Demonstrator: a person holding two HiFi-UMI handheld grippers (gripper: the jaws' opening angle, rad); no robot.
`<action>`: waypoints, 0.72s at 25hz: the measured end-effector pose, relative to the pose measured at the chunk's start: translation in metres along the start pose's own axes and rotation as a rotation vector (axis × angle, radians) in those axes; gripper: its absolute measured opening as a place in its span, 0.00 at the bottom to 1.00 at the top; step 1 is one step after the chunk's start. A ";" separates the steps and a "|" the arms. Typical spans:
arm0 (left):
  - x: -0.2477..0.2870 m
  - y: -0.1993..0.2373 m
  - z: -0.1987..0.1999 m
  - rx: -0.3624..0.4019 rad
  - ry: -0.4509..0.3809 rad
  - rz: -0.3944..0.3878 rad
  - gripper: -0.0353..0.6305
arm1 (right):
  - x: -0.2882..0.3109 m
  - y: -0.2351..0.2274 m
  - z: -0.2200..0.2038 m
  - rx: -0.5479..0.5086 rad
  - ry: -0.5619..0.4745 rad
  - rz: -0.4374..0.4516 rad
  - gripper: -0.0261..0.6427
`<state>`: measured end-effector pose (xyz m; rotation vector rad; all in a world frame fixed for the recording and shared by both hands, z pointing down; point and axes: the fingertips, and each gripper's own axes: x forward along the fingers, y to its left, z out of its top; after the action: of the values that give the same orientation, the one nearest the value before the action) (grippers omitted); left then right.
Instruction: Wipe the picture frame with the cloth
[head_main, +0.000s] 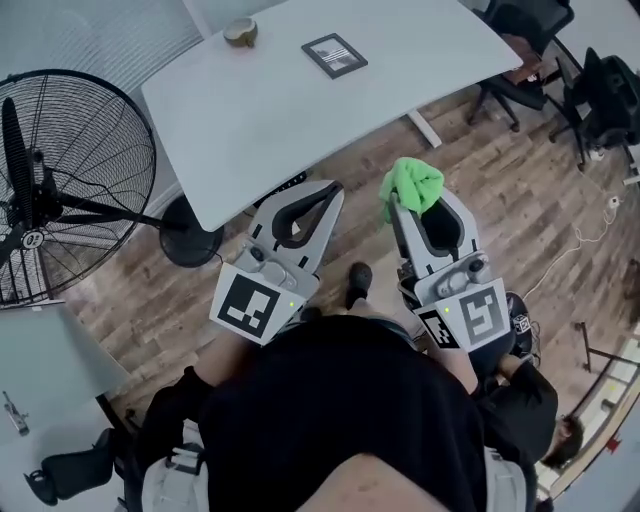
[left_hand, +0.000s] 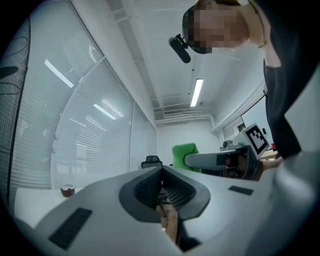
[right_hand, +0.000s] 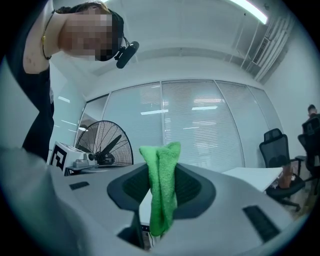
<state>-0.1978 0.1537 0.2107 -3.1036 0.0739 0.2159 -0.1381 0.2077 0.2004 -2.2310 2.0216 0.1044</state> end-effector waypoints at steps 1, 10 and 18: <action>0.007 0.001 0.000 0.003 -0.002 0.007 0.07 | 0.003 -0.007 0.001 0.001 -0.001 0.009 0.22; 0.057 0.012 0.003 0.007 -0.013 0.079 0.07 | 0.027 -0.054 0.009 0.008 -0.012 0.093 0.22; 0.083 0.008 0.000 0.019 -0.011 0.124 0.07 | 0.035 -0.082 0.006 0.034 -0.014 0.138 0.22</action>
<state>-0.1164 0.1421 0.1992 -3.0807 0.2663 0.2340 -0.0524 0.1823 0.1936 -2.0637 2.1517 0.0981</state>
